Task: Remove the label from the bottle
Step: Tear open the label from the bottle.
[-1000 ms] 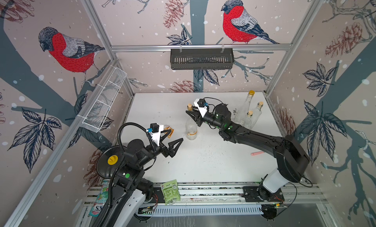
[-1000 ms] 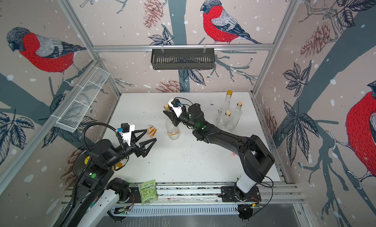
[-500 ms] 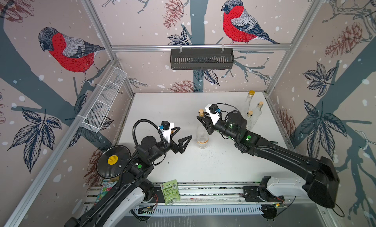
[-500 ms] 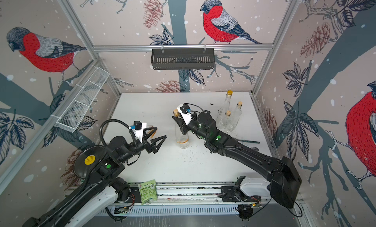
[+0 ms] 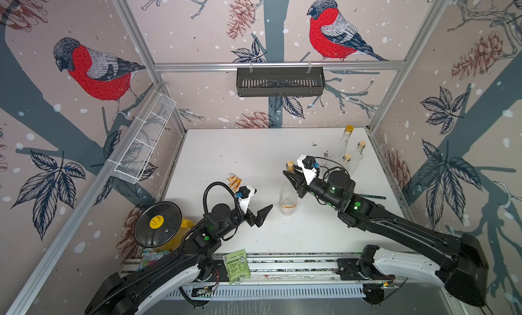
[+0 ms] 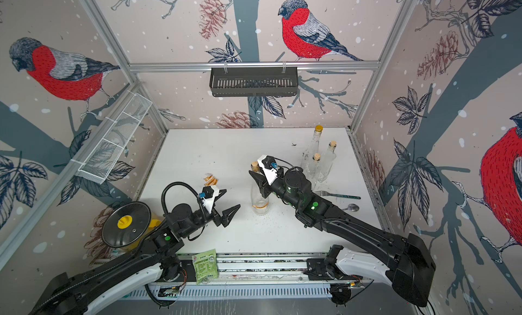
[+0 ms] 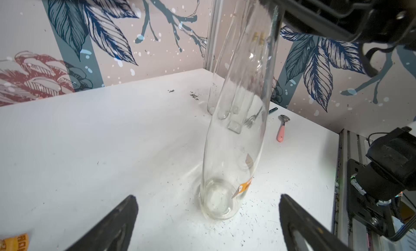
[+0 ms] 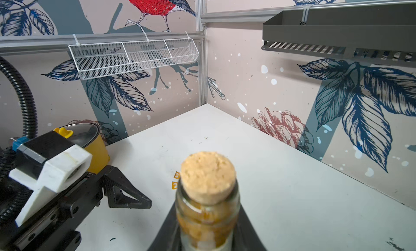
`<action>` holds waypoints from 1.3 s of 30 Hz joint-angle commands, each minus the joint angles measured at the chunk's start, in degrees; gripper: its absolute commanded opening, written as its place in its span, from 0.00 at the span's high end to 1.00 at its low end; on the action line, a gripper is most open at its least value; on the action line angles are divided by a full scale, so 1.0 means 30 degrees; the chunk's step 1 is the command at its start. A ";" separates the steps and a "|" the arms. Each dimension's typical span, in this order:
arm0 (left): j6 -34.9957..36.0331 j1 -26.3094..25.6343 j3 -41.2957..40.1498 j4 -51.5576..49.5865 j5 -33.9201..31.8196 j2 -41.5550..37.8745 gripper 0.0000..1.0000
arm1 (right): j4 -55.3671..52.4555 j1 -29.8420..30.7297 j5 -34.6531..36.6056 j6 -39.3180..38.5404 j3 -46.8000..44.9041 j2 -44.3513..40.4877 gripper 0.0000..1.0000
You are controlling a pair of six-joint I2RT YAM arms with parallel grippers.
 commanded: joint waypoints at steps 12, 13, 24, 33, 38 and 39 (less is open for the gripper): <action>0.3744 -0.0642 -0.1232 0.2550 0.3557 0.1140 0.05 | 0.6547 0.1766 0.0148 -0.1656 -0.2215 -0.0825 1.00; 0.4058 -0.0644 -0.1107 0.2554 0.3952 0.1501 0.05 | 0.6704 0.1867 0.0120 -0.1799 -0.2363 -0.0808 1.00; 0.5102 -0.0673 -0.0584 0.2500 0.3726 0.4587 0.15 | 0.8132 0.3031 0.1575 -0.2701 -0.3290 -0.0823 1.00; 0.6056 -0.0673 -0.0383 0.3090 0.3904 0.6350 0.28 | 0.9891 0.3807 0.3268 -0.2049 -0.3671 -0.0058 1.00; 0.6100 -0.0655 -0.0553 0.3443 0.3605 0.6430 0.32 | 1.0268 0.4151 0.3608 -0.2133 -0.3628 0.0309 1.00; 0.6100 -0.0673 -0.0525 0.3430 0.3475 0.6466 0.33 | 1.0296 0.4189 0.3647 -0.2156 -0.3621 0.0350 1.00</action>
